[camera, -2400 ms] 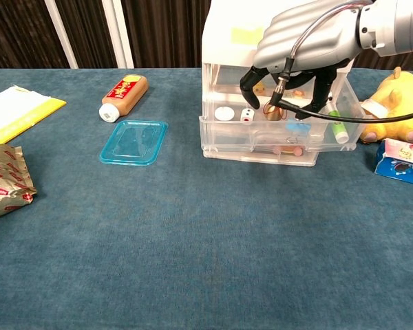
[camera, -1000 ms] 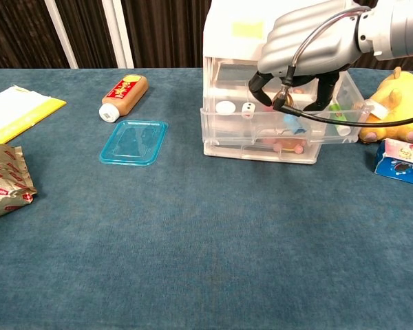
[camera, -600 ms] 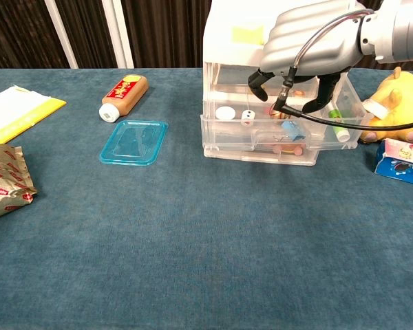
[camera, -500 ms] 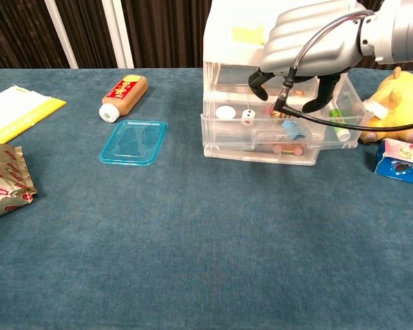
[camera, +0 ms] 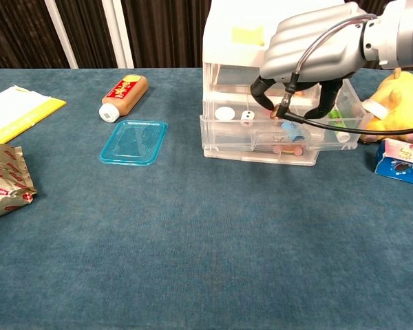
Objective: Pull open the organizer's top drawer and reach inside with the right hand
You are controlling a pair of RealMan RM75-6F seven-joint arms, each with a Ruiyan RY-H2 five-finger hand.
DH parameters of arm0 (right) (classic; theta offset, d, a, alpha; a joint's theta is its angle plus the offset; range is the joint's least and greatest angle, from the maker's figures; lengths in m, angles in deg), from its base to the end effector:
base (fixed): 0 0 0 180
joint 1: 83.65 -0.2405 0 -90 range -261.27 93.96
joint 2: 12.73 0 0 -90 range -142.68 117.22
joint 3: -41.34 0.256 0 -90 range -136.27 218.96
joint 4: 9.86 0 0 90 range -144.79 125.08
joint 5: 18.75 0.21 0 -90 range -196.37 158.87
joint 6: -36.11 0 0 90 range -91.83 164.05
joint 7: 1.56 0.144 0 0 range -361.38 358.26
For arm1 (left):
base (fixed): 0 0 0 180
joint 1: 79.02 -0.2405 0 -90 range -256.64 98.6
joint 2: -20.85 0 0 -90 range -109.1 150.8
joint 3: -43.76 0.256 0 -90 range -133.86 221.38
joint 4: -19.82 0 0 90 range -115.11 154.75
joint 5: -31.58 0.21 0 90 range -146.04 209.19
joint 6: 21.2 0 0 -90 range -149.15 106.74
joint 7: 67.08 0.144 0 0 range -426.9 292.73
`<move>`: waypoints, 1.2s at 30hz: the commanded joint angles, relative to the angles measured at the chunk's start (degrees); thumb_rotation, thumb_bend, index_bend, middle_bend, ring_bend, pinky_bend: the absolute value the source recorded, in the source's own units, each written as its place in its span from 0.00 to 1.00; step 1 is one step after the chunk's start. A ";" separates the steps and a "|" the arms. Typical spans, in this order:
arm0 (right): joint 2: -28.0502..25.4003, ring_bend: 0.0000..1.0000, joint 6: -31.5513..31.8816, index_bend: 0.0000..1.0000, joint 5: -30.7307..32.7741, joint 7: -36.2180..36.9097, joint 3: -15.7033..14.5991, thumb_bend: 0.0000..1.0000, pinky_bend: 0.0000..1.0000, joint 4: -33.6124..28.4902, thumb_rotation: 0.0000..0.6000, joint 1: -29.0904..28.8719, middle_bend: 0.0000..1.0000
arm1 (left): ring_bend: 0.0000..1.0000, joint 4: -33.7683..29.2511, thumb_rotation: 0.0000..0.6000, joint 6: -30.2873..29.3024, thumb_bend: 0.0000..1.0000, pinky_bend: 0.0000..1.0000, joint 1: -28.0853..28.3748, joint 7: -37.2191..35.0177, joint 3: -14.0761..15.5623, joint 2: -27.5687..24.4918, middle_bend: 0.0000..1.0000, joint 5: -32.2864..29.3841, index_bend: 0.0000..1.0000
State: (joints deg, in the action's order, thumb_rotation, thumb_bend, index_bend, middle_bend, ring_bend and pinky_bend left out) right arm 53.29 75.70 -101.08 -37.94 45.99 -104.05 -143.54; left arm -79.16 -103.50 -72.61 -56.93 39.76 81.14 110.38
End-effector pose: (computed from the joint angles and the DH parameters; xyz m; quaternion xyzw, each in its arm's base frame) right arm -0.0750 -0.3619 0.0544 0.9059 0.0541 0.2209 0.3572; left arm -0.3049 0.1910 0.1717 -0.5958 -0.3795 -0.3294 0.6265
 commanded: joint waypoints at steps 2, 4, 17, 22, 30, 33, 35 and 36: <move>-0.06 0.97 -0.20 0.45 -0.85 0.79 -0.29 0.28 0.98 0.29 1.00 -0.15 0.98 | 0.00 -0.09 1.00 0.09 0.42 0.00 0.02 0.06 0.04 -0.02 0.02 -0.06 0.10; -0.01 0.97 -0.15 0.46 -1.11 1.05 -0.33 0.28 0.98 0.37 1.00 -0.15 0.98 | 0.00 -0.13 1.00 0.11 0.42 0.00 0.02 0.08 0.02 -0.05 0.02 -0.12 0.10; 0.71 0.97 0.32 0.46 -1.32 1.12 -0.06 0.28 0.98 0.87 1.00 -0.17 0.98 | 0.00 -0.04 1.00 0.05 0.42 0.00 0.03 0.15 -0.06 -0.05 0.02 -0.34 0.10; 0.83 0.97 0.05 0.46 -0.81 0.74 0.04 0.28 0.98 0.77 1.00 -0.28 0.98 | 0.00 -0.11 1.00 0.05 0.42 0.00 0.04 0.18 -0.01 -0.06 0.02 -0.25 0.10; 0.83 0.97 -0.23 0.48 -0.27 0.32 0.01 0.28 0.98 0.66 1.00 -0.37 0.98 | 0.00 -0.07 1.00 0.08 0.42 0.00 0.06 0.13 -0.03 -0.06 0.02 -0.29 0.10; 0.85 0.97 -0.40 0.49 -0.18 0.30 -0.13 0.28 0.98 0.55 1.00 -0.38 0.98 | 0.00 -0.09 1.00 0.04 0.42 0.00 0.03 0.13 -0.04 -0.09 0.02 -0.35 0.10; 0.89 0.97 -0.40 0.50 -0.20 0.34 -0.17 0.28 0.98 0.53 1.00 -0.38 0.98 | 0.00 -0.10 1.00 0.02 0.42 0.00 0.03 0.12 -0.06 -0.08 0.02 -0.37 0.10; 0.93 0.97 -0.39 0.50 -0.18 0.41 -0.17 0.28 0.98 0.50 1.00 -0.38 0.98 | 0.00 -0.08 1.00 0.02 0.42 0.00 0.02 0.14 -0.05 -0.09 0.02 -0.38 0.10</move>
State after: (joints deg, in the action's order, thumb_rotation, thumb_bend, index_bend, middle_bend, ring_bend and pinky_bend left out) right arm 54.22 75.30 -101.27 -37.53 45.82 -103.54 -143.92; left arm -79.23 -103.48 -72.59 -56.79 39.71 81.05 110.00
